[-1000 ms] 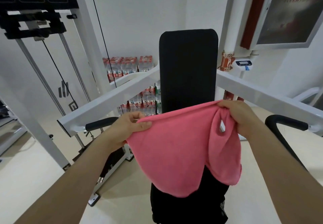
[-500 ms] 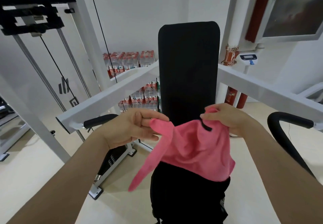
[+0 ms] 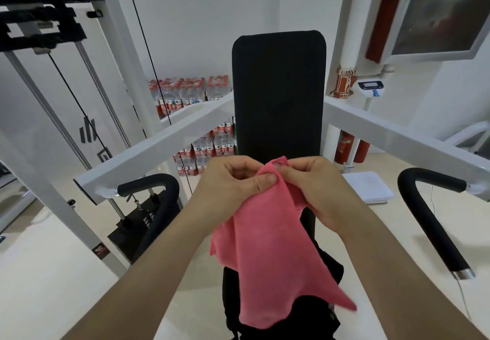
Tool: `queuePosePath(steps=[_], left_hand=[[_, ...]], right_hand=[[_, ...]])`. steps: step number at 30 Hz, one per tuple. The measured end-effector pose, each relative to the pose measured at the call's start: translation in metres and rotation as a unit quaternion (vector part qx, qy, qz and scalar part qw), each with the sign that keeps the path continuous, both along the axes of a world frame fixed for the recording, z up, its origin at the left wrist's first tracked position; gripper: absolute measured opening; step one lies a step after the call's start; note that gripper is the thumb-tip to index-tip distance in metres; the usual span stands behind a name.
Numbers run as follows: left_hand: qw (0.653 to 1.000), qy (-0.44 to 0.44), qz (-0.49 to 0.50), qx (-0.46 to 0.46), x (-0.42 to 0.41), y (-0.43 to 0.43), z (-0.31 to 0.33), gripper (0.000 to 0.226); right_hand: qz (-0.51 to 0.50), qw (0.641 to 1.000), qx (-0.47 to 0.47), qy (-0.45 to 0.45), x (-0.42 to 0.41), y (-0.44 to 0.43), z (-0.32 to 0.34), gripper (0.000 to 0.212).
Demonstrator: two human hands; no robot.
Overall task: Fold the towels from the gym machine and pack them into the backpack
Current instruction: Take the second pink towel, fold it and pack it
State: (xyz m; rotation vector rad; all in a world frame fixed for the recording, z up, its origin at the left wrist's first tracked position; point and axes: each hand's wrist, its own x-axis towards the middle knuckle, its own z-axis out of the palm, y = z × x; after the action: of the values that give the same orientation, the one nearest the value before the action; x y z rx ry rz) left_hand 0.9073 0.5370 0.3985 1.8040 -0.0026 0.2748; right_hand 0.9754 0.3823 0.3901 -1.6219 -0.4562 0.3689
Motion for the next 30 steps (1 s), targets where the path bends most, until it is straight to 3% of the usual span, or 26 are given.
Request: queuePosePath(steps=[3,9,16,19,22,26,28,30], left_hand=[[0.999,-0.004,0.017,0.033,-0.001,-0.005,0.001,0.006],[0.997,-0.019,0.029,0.062,-0.003,-0.004,0.001,0.005],[0.985,-0.028,0.029,0.166,0.0,0.0,0.003,0.014],[0.984,-0.001,0.026,0.175,0.0,0.003,0.007,0.017],[0.986,0.014,0.016,0.168,-0.001,0.003,0.011,0.017],[0.989,0.055,-0.034,0.136,-0.001,0.006,0.008,0.032],[0.982,0.123,-0.102,0.1,-0.002,0.016,-0.001,0.04],[0.964,0.18,-0.134,0.143,-0.005,0.03,-0.018,0.038]], right_hand=[[0.021,0.999,-0.038,0.008,-0.003,-0.001,0.001,0.03],[0.025,0.998,-0.051,0.027,-0.005,-0.004,-0.001,0.033],[0.065,0.992,-0.098,-0.048,-0.001,-0.002,0.003,0.061],[0.112,0.987,-0.094,-0.069,-0.001,-0.005,0.005,0.059],[0.161,0.979,-0.086,-0.091,-0.006,-0.008,0.01,0.044],[0.11,0.991,-0.027,-0.067,-0.005,-0.007,0.009,0.03],[0.012,0.996,-0.022,-0.083,0.004,-0.009,0.005,0.028],[-0.122,0.981,-0.069,-0.132,0.022,-0.019,0.0,0.022]])
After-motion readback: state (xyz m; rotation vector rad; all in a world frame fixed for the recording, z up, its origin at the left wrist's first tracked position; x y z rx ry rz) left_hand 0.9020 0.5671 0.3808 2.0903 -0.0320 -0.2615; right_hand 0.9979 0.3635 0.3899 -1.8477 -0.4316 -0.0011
